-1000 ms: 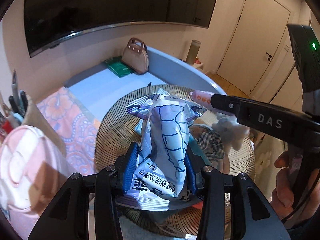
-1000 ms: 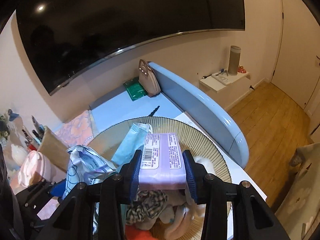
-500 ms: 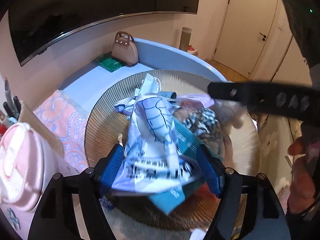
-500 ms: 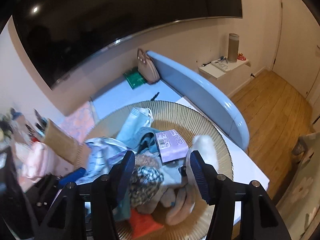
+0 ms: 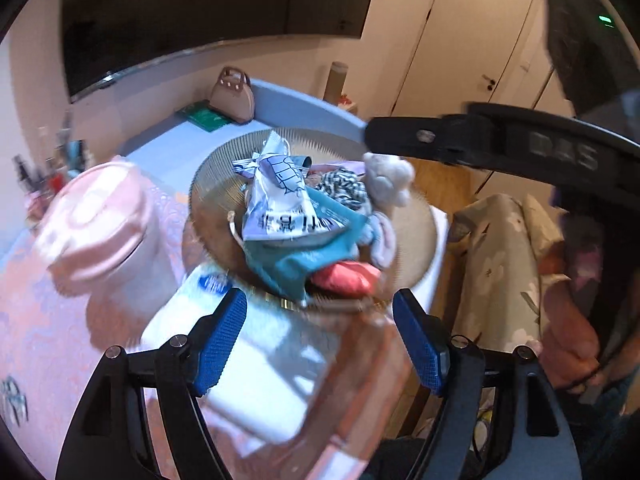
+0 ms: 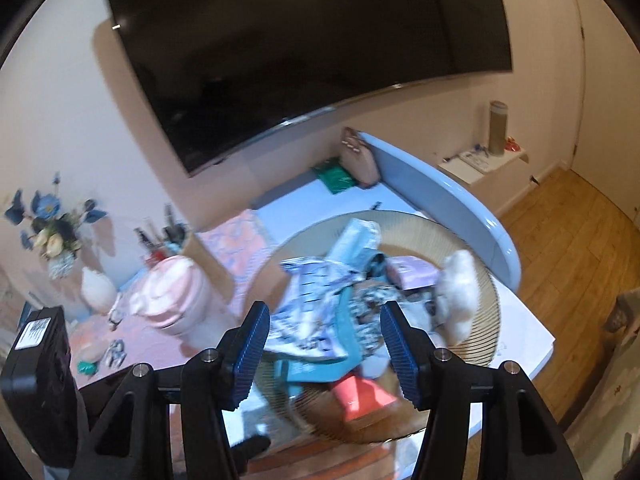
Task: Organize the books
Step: 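Move both open tools back over the bed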
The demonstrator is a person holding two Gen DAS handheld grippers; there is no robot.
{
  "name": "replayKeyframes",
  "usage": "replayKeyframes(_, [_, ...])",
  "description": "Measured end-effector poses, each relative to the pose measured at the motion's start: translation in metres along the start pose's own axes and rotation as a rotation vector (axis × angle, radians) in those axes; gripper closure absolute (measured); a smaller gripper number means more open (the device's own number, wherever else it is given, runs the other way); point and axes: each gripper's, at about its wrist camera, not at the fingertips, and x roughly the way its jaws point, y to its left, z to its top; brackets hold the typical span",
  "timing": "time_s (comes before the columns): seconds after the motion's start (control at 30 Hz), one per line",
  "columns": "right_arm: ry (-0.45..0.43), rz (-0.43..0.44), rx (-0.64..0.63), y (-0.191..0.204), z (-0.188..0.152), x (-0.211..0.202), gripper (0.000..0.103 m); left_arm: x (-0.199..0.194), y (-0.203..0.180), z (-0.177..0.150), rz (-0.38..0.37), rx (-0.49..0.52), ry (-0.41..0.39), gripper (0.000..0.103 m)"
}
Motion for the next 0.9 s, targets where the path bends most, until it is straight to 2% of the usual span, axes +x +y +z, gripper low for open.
replayKeyframes(0.1, [-0.02, 0.041, -0.031, 0.022, -0.007, -0.01, 0.047, -0.037, 0.004, -0.021, 0.01, -0.02, -0.061, 0.029])
replayKeyframes(0.2, [-0.027, 0.1, -0.086, 0.055, -0.016, -0.013, 0.047, -0.073, 0.017, -0.044, 0.067, -0.053, -0.12, 0.029])
replayKeyframes(0.3, [-0.029, 0.137, -0.128, 0.084, -0.025, -0.011, 0.047, -0.103, 0.041, -0.067, 0.088, -0.116, -0.155, 0.029])
replayKeyframes(0.4, [-0.019, 0.209, -0.15, 0.114, -0.032, -0.006, 0.047, -0.128, 0.066, -0.09, 0.149, -0.189, -0.188, 0.029])
replayKeyframes(0.53, [0.034, 0.256, -0.238, 0.163, -0.049, 0.01, 0.047, -0.157, 0.108, -0.125, 0.244, -0.289, -0.212, 0.029])
replayKeyframes(0.67, [0.106, 0.334, -0.324, 0.211, -0.069, 0.032, 0.047, -0.187, 0.16, -0.165, 0.32, -0.449, -0.241, 0.029])
replayKeyframes(0.9, [0.213, 0.369, -0.437, 0.274, -0.091, 0.07, 0.047, -0.23, 0.225, -0.214, 0.478, -0.588, -0.265, 0.029])
